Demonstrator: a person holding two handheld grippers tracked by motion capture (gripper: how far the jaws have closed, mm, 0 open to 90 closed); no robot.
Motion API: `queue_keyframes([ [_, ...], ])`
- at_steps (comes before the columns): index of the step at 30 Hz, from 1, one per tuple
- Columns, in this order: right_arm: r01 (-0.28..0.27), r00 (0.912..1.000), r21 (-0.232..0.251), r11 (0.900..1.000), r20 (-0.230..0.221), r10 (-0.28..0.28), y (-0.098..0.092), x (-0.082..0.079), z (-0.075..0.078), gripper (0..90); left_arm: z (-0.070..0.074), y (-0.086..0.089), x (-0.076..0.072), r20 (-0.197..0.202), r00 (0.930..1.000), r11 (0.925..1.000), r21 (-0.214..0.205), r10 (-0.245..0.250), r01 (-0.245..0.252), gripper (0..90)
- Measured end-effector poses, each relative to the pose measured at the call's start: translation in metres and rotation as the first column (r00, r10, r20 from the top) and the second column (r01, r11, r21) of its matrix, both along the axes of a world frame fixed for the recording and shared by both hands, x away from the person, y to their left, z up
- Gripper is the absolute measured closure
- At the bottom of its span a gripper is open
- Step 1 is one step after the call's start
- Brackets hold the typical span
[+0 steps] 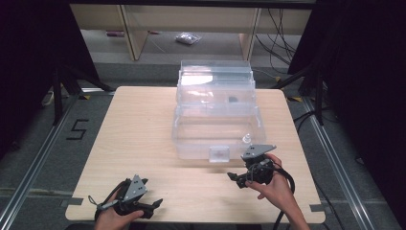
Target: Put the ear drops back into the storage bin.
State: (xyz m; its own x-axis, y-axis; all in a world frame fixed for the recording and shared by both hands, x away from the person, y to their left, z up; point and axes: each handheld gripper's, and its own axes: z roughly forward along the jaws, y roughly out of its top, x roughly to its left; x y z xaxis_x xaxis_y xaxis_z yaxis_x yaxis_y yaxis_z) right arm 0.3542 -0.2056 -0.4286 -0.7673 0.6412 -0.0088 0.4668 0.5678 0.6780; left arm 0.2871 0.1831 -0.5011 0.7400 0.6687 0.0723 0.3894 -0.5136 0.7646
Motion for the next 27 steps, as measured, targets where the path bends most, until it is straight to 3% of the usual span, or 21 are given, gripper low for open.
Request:
queue_keyframes([
  [1,0.006,1.0000,0.005,1.0000,0.005,-0.006,0.000,-0.001,-0.001,20.5,0.002,0.002,0.001,-0.001,1.0000,0.9994,0.035,-0.004,0.004,15.0],
  [2,0.007,0.9999,0.008,0.9999,-0.013,-0.007,0.001,-0.002,-0.002,20.5,0.001,0.001,0.000,0.000,1.0000,0.9998,0.018,-0.009,0.009,15.0],
  [3,-0.014,0.9998,0.017,0.9997,0.017,0.014,0.001,-0.001,-0.004,20.5,0.000,0.000,0.000,-0.001,1.0000,1.0000,0.003,-0.002,0.002,15.0],
  [4,0.008,0.9999,0.009,0.9999,-0.011,-0.008,0.000,-0.004,-0.004,20.5,0.000,0.000,0.000,-0.001,1.0000,1.0000,0.004,-0.001,0.001,15.0],
  [7,0.003,0.9999,0.014,0.9999,-0.017,-0.002,0.001,-0.006,-0.006,20.4,0.001,0.000,0.000,0.001,1.0000,0.9998,0.017,-0.006,0.006,15.0],
  [8,0.005,1.0000,0.018,0.9998,0.003,-0.005,0.001,-0.006,-0.008,20.4,0.000,0.000,0.000,-0.001,1.0000,0.9999,0.014,-0.007,0.007,15.0],
  [9,0.023,0.9995,0.026,0.9994,-0.023,-0.022,0.001,-0.008,-0.009,20.4,0.000,0.000,0.000,0.001,1.0000,0.9998,0.020,-0.006,0.006,15.0],
  [12,0.010,0.9999,0.028,0.9996,0.006,-0.010,-0.001,-0.009,-0.012,20.1,0.001,0.000,0.000,-0.001,1.0000,0.9999,0.014,-0.007,0.007,15.0],
  [14,0.029,0.9995,0.043,0.9987,-0.016,-0.028,-0.001,-0.012,-0.013,20.1,0.000,0.001,0.000,0.001,1.0000,0.9998,0.020,-0.006,0.006,15.0],
  [18,0.012,0.9998,0.050,0.9987,0.014,-0.013,-0.003,-0.012,-0.018,19.9,0.001,0.000,0.000,0.001,1.0000,0.9998,0.019,-0.007,0.007,15.0],
  [19,0.022,0.9997,0.042,0.9989,0.009,-0.022,-0.004,-0.013,-0.018,19.9,0.001,0.000,0.000,0.000,1.0000,0.9998,0.020,-0.008,0.008,15.0],
  [20,-0.004,1.0000,0.048,0.9988,0.002,0.004,-0.005,-0.012,-0.019,19.8,0.001,0.001,0.000,0.002,1.0000,0.9997,0.024,-0.007,0.007,15.0],
  [22,0.024,0.9996,0.037,0.9990,-0.017,-0.023,-0.006,-0.015,-0.019,19.8,0.001,0.000,0.000,0.003,1.0000,0.9998,0.021,-0.006,0.006,15.0],
  [23,0.009,0.9999,0.049,0.9988,0.011,-0.009,-0.006,-0.015,-0.022,19.7,0.001,0.000,0.000,0.000,0.9999,0.9997,0.021,-0.011,0.011,15.0],
  [24,0.029,0.9994,0.041,0.9987,-0.017,-0.028,-0.006,-0.017,-0.022,19.7,0.000,0.000,0.000,-0.002,1.0000,0.9998,0.017,-0.008,0.009,15.0],
  [25,0.004,1.0000,0.049,0.9988,0.006,-0.004,-0.006,-0.016,-0.024,19.8,0.000,0.000,0.000,-0.002,1.0000,0.9998,0.017,-0.008,0.008,15.0],
  [27,0.010,0.9999,0.049,0.9988,-0.008,-0.010,-0.007,-0.017,-0.025,19.8,0.001,0.000,0.000,-0.002,1.0000,0.9999,0.013,-0.006,0.006,15.0],
])
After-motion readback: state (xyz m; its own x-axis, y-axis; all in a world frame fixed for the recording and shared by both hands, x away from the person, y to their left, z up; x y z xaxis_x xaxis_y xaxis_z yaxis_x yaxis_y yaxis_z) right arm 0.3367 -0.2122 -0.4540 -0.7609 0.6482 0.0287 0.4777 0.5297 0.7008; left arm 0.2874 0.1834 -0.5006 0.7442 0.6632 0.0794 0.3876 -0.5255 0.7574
